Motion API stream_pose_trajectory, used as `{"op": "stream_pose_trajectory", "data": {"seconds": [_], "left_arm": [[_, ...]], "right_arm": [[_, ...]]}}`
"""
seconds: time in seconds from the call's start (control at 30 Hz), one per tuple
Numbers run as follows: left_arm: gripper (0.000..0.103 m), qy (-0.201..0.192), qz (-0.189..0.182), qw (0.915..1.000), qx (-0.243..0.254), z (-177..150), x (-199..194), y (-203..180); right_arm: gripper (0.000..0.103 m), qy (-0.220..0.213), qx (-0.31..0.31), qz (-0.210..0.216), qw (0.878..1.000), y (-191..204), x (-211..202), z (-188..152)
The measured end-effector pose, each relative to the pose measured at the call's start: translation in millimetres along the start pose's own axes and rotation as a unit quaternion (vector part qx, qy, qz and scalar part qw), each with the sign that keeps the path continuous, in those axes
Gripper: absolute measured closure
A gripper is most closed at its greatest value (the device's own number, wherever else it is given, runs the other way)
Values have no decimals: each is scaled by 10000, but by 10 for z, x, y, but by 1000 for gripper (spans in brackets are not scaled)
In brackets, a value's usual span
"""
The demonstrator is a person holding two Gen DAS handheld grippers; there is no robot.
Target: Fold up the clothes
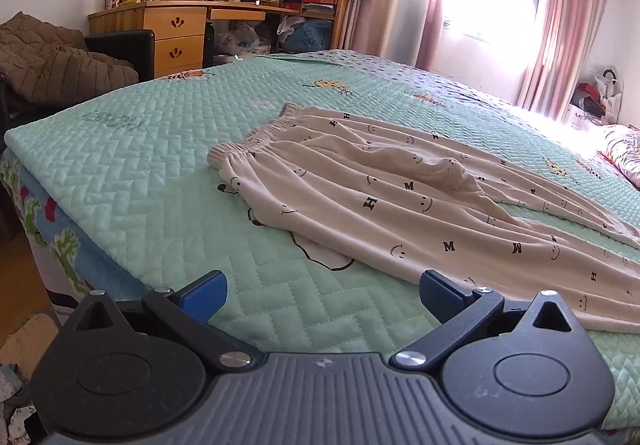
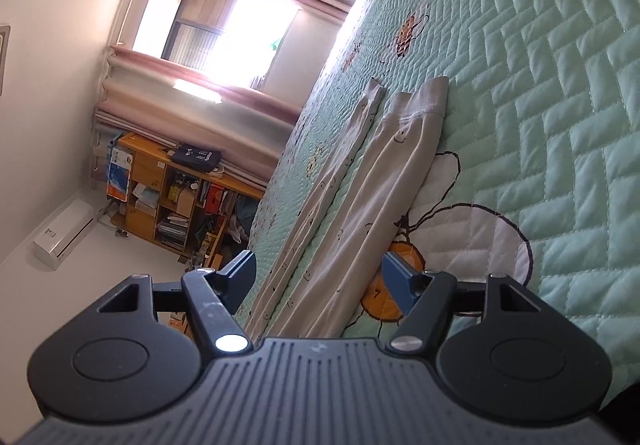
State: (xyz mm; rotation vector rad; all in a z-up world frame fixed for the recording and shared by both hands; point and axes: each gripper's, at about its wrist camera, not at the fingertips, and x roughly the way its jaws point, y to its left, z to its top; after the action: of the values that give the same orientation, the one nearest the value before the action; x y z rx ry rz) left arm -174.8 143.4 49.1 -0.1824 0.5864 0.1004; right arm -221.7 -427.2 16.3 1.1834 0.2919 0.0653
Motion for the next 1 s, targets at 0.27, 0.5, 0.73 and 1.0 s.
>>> {"op": "stream_pose_trajectory", "data": {"seconds": [0.27, 0.5, 0.73, 1.0], "left_arm": [[1, 89, -343, 9986, -382, 66, 33, 109], [1, 96, -640, 9927, -1017, 379, 322, 359], [1, 549, -656, 9644, -2502, 711, 933, 929], [5, 675, -1188, 9494, -2828, 951, 1477, 1090]], "right_arm": [[32, -57, 296, -45, 9995, -77, -27, 47], [32, -116, 403, -30, 9991, -93, -19, 25], [32, -109, 331, -148, 9993, -66, 5, -13], [32, -103, 214, -354, 9991, -21, 50, -44]]}}
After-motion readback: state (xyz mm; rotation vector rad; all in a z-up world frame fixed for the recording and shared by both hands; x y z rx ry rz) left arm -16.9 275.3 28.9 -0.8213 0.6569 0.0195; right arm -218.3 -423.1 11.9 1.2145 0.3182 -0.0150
